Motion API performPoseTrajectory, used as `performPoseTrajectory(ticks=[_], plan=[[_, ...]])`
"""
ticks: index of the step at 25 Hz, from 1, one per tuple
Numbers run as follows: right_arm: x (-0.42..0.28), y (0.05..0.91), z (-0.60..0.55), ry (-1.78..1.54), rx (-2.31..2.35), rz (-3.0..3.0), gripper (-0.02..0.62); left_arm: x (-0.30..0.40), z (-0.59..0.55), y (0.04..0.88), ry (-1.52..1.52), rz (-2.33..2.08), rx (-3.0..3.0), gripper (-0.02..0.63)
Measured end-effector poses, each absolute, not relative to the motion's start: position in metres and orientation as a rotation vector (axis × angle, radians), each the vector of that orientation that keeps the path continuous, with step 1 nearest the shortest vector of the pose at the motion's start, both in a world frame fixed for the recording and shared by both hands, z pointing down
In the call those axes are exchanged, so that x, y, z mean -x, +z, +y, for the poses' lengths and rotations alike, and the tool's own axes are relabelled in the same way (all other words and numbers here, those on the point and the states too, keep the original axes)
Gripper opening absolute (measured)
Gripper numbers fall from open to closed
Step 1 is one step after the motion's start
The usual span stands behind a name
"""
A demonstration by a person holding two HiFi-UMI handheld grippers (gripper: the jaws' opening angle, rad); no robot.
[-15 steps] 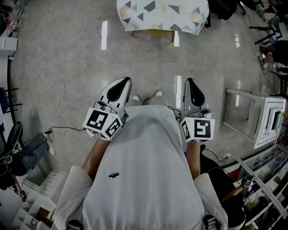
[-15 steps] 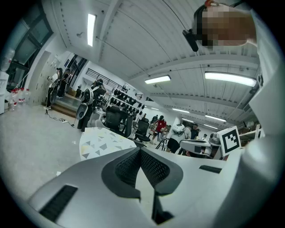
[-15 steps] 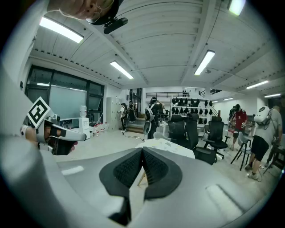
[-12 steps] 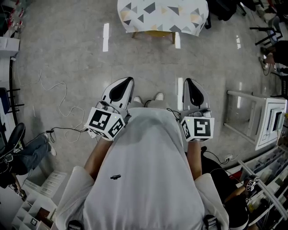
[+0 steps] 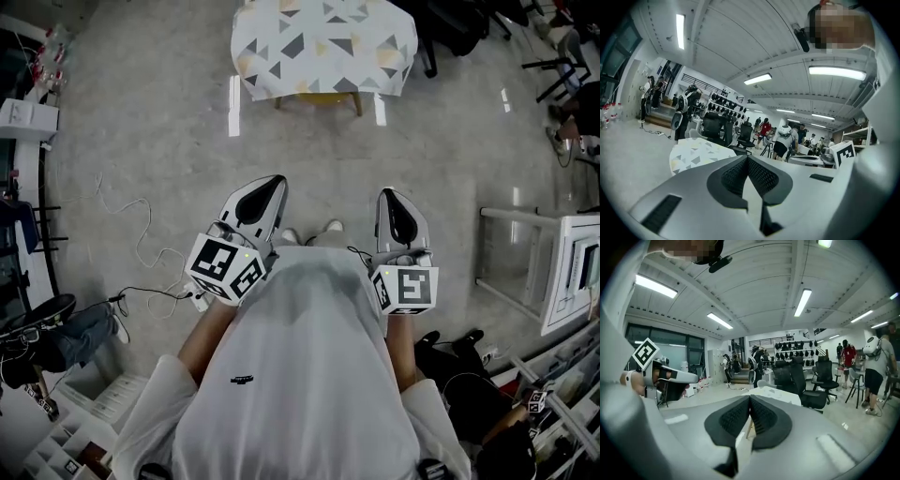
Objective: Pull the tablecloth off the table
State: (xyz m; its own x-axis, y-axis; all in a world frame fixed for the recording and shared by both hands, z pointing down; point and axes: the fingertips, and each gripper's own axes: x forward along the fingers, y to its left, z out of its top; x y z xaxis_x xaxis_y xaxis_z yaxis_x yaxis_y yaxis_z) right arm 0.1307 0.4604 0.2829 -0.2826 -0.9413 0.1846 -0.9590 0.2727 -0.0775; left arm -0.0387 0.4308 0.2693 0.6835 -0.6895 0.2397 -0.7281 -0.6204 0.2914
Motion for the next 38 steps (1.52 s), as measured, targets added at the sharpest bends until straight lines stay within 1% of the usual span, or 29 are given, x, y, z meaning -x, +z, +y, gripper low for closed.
performPoseTrajectory(ticks=[4,8,16,24,29,38], plan=[[-0.163,0.286,0.451,0.277,-1.798,-2.452,0.012,-0.004,0.419,0.267,0.188,-1.073,-2.526,0.006],[-0.185,0.299,0.441,0.316,-1.756,-2.486,0.014,-0.031,0.411,0.27,0.239,-1.087,-2.516,0.006],[-0.209,0.31,0.391,0.385,-1.756,-2.515,0.014,-0.038,0.372,0.277,0.319,-1.142,-2.468,0.008],[-0.186,0.309,0.316,0.366,-1.732,-2.508,0.014,-0.021,0.302,0.29,0.268,-1.125,-2.428,0.006],[-0.161,0.298,0.244,0.339,-1.75,-2.475,0.014,0.0,0.223,0.29,0.251,-1.069,-2.435,0.006],[-0.105,0.261,0.099,0.294,-1.839,-2.418,0.014,0.061,0.074,0.267,0.193,-0.994,-2.468,0.006]])
